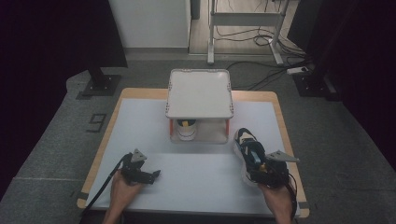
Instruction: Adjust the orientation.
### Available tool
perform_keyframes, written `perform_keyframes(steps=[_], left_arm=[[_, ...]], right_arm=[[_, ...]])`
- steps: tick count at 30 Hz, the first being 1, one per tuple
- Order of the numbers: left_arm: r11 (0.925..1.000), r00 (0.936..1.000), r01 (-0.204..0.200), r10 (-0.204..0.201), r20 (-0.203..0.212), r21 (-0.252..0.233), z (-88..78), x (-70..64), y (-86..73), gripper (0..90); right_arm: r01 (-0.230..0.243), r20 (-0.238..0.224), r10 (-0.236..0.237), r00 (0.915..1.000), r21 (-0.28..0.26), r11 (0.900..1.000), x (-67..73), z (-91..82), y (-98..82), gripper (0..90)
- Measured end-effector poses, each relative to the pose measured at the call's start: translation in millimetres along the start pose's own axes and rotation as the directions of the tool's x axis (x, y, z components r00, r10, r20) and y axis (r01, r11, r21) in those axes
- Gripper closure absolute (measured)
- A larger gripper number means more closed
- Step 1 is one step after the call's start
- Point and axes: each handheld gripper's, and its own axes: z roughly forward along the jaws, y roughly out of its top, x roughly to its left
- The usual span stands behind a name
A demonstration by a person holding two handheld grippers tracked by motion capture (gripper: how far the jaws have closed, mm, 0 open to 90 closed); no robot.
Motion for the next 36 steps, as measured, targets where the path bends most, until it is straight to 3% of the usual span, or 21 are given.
perform_keyframes(steps=[14,24,36], left_arm=[[1.0,1.0,0.0,0.0,0.0,0.0,0.0,0.0,0.0,0.0],[1.0,1.0,0.0,0.0,0.001,0.0,0.0,0.1,0.0,0.0],[1.0,1.0,0.002,-0.002,0.002,-0.002,0.0,-0.1,-0.1,0.0]], right_arm=[[0.076,-0.083,-0.077,0.9935,-0.013,0.997,32.3,-2.6,20.7,25.6],[0.082,-0.095,-0.082,0.9921,-0.005,0.997,40.5,31.6,37.6,25.4],[0.096,-0.072,-0.095,0.9928,0.004,0.995,53.1,69.9,60.6,25.3]])
